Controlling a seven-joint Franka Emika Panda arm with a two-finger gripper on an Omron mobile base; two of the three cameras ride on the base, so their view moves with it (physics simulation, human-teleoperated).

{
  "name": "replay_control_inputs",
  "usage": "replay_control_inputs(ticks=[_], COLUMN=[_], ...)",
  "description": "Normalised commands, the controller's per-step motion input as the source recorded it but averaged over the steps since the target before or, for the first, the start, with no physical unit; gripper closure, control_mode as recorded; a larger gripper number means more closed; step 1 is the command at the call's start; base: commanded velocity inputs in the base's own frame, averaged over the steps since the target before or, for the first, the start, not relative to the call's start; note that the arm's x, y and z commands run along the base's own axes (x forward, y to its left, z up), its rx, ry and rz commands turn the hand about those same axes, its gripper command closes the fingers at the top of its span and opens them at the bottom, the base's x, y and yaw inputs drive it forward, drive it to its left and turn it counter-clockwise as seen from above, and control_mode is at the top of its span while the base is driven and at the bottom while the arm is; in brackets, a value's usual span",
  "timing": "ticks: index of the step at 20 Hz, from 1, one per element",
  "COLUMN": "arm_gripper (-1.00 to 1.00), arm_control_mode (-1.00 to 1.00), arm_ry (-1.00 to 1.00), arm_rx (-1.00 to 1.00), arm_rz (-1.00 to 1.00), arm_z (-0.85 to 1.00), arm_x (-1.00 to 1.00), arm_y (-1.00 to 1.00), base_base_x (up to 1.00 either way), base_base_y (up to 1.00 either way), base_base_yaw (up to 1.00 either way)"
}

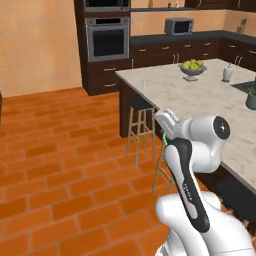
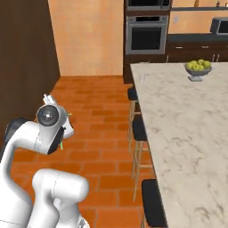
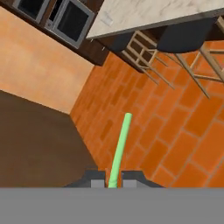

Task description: Take a straw from the drawer in front and place it inside the glass cup on the dining counter.

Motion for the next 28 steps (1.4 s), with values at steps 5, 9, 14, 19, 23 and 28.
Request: replay_control_inputs(ticks=[5,9,14,19,23,28], arm_gripper=[1.0,1.0,1.0,1.0,1.0,1.0], arm_control_mode=[1.0,1.0,1.0,1.0,1.0,1.0], arm_ry=[0.0,0.0,0.0,0.0,0.0,0.0], arm_rx=[0.0,0.0,0.0,0.0,0.0,0.0], arm_rz=[0.0,0.0,0.0,0.0,0.0,0.0], arm_z=[0.0,0.0,0.0,0.0,0.0,0.0], arm_x=[0.0,0.0,0.0,0.0,0.0,0.0], arm_y=[0.0,0.0,0.0,0.0,0.0,0.0], base_base_x=[0.99,0.96,0.93,0.62,0.46,0.45], base_base_y=[0.76,0.72,0.7,0.58,0.43,0.44], base_base_yaw=[-0.45,-0.44,-0.43,-0.37,-0.34,-0.32])
